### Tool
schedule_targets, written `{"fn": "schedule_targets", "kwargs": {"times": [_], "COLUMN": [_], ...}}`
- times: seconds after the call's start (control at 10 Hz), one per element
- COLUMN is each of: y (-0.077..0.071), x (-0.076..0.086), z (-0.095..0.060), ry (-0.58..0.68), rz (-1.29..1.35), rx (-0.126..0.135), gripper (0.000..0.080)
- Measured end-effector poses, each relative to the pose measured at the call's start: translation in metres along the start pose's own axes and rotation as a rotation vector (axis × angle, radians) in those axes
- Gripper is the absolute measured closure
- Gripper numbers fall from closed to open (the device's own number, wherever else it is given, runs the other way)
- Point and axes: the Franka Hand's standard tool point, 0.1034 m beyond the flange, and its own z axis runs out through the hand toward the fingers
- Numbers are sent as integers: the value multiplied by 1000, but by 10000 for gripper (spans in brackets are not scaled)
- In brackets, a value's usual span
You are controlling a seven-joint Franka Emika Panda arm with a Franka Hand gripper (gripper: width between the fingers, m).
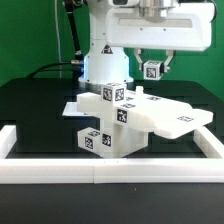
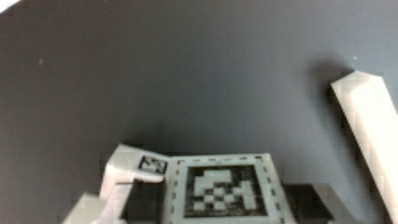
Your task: Assemble chair
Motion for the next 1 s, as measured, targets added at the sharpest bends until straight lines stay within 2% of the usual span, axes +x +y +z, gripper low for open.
{"fn": "schedule_targets", "kwargs": {"times": [0.2,0.6,0.8,1.0], "y": [-3,0,11,12], "x": [16,17,37,50], "z": [-11,-9,-9,-10], "ry": [12,11,28,56], "rz": [-53,-85,-168,-225], "rx": [-4,-10,-26,-34], "gripper": [512,512,512,512]}}
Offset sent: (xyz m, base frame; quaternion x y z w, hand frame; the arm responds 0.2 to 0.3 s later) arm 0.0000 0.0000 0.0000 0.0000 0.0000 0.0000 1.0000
